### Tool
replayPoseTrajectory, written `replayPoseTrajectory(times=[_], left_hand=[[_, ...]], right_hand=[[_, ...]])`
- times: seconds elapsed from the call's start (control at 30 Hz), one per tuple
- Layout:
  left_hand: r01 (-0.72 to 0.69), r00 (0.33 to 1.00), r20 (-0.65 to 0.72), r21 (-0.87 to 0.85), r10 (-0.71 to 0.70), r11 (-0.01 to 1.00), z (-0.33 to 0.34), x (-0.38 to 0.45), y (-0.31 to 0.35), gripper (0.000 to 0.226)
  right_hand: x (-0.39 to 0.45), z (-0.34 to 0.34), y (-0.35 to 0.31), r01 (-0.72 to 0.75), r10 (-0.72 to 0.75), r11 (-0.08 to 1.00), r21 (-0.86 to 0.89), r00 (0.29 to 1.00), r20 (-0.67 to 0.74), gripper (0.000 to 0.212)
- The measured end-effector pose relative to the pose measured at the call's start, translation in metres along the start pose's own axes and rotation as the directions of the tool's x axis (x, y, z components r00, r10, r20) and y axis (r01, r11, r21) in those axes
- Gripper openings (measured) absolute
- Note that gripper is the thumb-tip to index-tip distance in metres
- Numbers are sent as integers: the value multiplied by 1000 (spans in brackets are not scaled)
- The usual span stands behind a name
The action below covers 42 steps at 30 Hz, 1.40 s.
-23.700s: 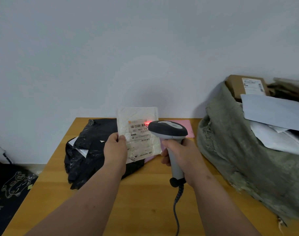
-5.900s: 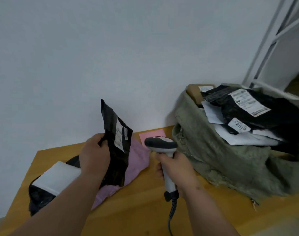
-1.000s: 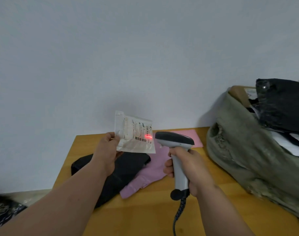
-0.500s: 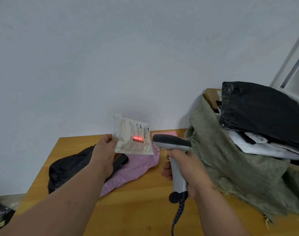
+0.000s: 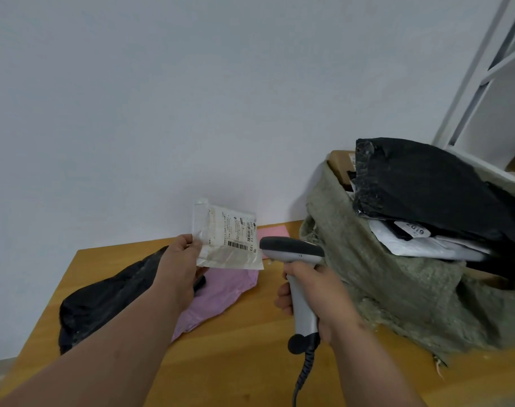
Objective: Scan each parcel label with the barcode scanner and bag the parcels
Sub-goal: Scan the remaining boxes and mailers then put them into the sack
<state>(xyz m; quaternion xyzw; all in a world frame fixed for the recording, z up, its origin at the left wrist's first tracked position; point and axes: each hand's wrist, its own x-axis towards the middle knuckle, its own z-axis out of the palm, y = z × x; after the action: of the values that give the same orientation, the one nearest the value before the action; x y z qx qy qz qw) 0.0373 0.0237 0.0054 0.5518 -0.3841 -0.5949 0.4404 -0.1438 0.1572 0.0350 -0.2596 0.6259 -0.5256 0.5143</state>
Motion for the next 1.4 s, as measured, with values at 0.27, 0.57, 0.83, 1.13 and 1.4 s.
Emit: replayPoseTrajectory(times=[0.27,0.57,0.83,1.13,1.4], left_hand=[[-118,992,52,97,113,988,-1,7,18,13],[-574,816,170,358,553,737,59,-8,54,16],[-834,510,301,404,806,377,165,-34,77,41],[-917,281,690,398,667,-25,316,-59,70,59],[-816,525,851,501,-8,-288,360,-67,39,53]], right_hand=[[-6,16,-6,48,-48,999,10,997,-66,11],[-14,-18,-11,185,-156,981,67,940,-302,16],[-17,-94,-35,282,-181,936,212,900,-397,15],[-16,-202,-65,402,-240,877,265,842,-483,19],[-5,-253,-64,363,-212,896,255,855,-474,13]])
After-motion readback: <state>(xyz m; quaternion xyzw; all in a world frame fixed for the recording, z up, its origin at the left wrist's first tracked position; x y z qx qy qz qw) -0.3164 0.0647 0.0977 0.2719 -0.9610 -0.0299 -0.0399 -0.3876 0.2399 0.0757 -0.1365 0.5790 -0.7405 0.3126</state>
